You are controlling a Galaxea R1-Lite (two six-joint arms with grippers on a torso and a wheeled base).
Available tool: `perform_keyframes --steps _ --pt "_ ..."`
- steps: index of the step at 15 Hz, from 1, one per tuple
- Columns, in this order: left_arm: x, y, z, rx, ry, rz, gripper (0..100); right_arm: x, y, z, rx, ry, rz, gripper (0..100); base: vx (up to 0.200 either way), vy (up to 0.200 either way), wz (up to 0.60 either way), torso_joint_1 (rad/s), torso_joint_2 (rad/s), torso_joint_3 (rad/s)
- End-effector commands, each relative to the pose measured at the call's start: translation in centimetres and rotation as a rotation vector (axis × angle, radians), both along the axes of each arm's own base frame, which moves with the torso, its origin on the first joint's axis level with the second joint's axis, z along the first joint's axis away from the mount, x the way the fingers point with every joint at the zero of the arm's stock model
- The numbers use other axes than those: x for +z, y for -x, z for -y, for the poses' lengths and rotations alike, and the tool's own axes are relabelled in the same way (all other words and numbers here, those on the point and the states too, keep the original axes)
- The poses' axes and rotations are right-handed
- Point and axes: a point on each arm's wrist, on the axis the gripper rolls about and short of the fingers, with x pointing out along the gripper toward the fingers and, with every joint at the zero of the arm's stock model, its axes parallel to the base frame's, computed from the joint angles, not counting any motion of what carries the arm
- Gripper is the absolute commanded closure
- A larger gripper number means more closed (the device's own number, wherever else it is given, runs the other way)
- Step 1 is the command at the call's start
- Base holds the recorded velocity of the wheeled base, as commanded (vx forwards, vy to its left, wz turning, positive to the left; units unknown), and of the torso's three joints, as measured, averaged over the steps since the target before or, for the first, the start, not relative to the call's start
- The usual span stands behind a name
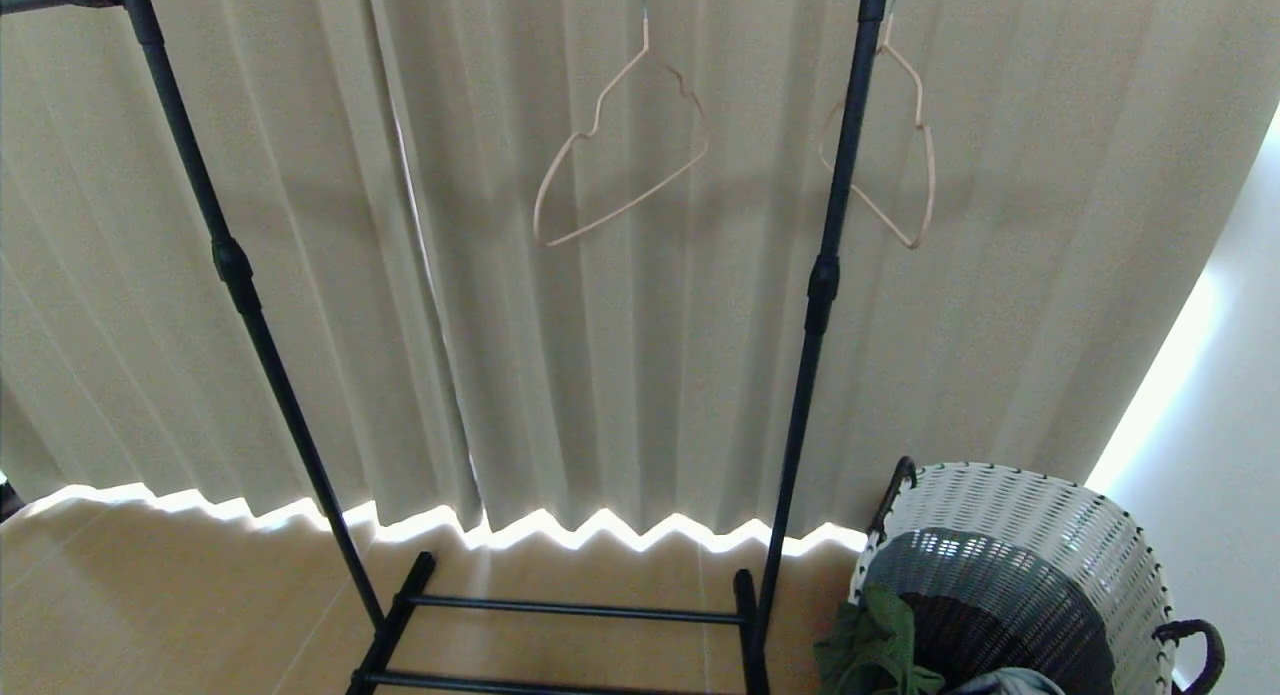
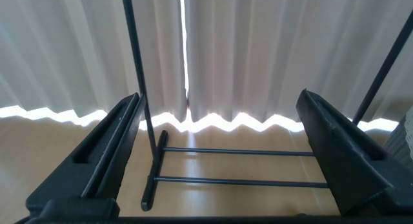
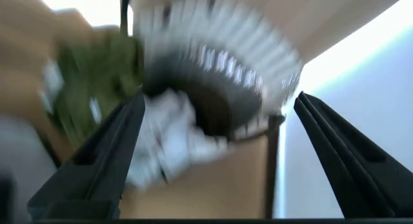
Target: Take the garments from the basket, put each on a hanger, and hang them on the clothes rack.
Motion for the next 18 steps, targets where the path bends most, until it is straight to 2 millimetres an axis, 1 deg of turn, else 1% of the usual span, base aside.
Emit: perform_keyframes --steps 1,2,5,8,11,16,18 --pt "0.0 0.0 0.0 -0.001 -0.001 0.0 0 -3.4 -5.9 -0.2 0.116 0.204 -0.455 0 0.0 0.0 0.0 0.0 0.0 0.0" --pt "0.0 0.0 0.0 -0.001 0.001 0.0 0 -4.1 -6.3 -0.2 0.16 0.247 -0.504 0 0.0 0.0 0.0 0.0 0.0 0.0" --pt "0.0 0.0 0.0 -0.001 0.001 0.0 0 -5.5 -6.5 0.1 0.277 0.359 -0.616 0 0.0 0.0 0.0 0.0 0.0 0.0" --pt "0.0 0.0 0.0 0.0 0.001 0.0 0 -6.9 -7.3 0.0 0.33 0.366 -0.736 0 0.0 0.0 0.0 0.0 0.0 0.0" --pt "0.0 0.0 0.0 0.003 0.0 0.0 0 -7.8 -7.5 -0.2 0.354 0.37 -0.762 0 0.0 0.0 0.0 0.0 0.0 0.0" --pt "0.0 0.0 0.0 0.003 0.0 -0.001 0 -10.0 -9.8 -0.3 0.352 0.36 -0.776 0 0.0 0.0 0.0 0.0 0.0 0.0" --pt "0.0 0.0 0.0 0.003 0.0 0.0 0 -10.7 -10.1 -0.3 0.348 0.362 -0.776 0 0.0 0.0 0.0 0.0 0.0 0.0"
